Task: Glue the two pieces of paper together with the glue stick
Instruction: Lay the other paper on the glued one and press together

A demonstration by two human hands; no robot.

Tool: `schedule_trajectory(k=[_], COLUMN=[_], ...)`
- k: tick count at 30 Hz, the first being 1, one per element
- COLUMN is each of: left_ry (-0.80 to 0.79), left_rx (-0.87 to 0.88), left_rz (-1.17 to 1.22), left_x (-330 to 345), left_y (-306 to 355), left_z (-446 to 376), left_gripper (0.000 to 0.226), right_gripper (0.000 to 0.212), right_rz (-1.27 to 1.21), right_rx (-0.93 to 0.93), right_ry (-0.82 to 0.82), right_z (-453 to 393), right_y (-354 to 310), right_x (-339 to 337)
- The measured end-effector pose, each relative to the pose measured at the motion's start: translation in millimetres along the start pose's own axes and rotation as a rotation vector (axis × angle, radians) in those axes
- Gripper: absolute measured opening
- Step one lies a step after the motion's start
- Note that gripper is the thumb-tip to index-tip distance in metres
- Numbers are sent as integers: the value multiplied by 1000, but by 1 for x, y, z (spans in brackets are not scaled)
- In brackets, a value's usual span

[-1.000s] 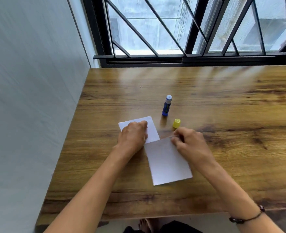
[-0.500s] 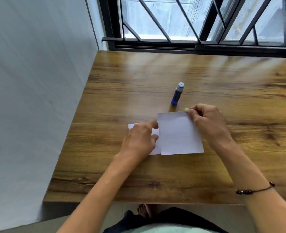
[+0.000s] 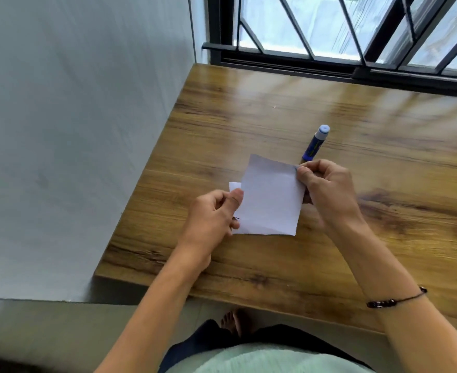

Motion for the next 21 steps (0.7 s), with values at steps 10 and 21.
schedule_trajectory(k=[10,21], left_ry=[137,-4], left_rx=[73,106], left_rz=[-22,-282], left_x=[-6,-2], left_y=[10,23], left_z=[-30,-48], left_gripper=[24,19], right_gripper=[19,13], right_rz=[-8,52], right_rx=[205,170], right_ry=[-309,-251], right_z=[18,14], right_y=[14,15], right_x=[-19,-14])
Point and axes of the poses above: each hand's wrist, its own z-axis away from the middle knuckle, its own x-axis out of the palm, y = z × x, the point moved 1 cm from there along -z, towards the middle knuckle, and after that the axes turned 1 degree about -y, right-handed, at the moved point
